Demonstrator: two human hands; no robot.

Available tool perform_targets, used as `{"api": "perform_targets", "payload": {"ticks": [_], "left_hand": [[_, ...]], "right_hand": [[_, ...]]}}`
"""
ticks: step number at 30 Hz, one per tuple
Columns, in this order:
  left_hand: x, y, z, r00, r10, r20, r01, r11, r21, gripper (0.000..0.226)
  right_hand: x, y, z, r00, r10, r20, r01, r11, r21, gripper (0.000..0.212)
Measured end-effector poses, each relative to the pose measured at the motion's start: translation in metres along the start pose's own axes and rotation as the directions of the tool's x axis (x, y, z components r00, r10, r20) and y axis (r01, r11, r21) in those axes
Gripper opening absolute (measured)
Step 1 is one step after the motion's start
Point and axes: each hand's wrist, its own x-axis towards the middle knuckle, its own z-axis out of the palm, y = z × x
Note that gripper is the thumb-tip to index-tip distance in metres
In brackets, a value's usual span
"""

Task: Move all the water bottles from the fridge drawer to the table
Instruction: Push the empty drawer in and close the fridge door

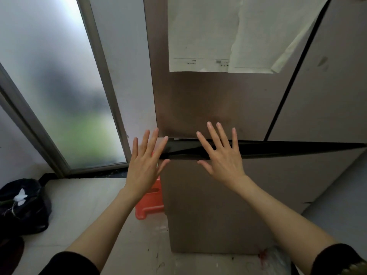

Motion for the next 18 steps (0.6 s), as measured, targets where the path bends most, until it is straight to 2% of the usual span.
{"api": "perform_targets", "payload": {"ticks": [3, 8, 13, 18], "left_hand": [[0.014, -0.004, 0.007, 0.998, 0.025, -0.057, -0.025, 1.0, 0.005, 0.067], [0.038, -0.003, 0.024, 0.994, 0.064, -0.088, -0.061, 0.997, 0.036, 0.09], [0.042, -0.004, 0.039, 0.989, 0.066, -0.13, -0.063, 0.998, 0.024, 0.092], [0.042, -0.002, 0.036, 0.992, 0.047, -0.114, -0.044, 0.998, 0.036, 0.092]], "right_hand": [[0.011, 0.002, 0.009, 0.999, 0.044, -0.028, -0.045, 0.998, -0.036, 0.1], [0.014, -0.005, 0.035, 0.993, 0.108, -0.048, -0.111, 0.99, -0.09, 0.099], [0.015, 0.0, 0.05, 0.992, 0.103, -0.074, -0.111, 0.988, -0.108, 0.102], [0.015, -0.003, 0.046, 0.992, 0.116, -0.053, -0.122, 0.985, -0.12, 0.097]]}}
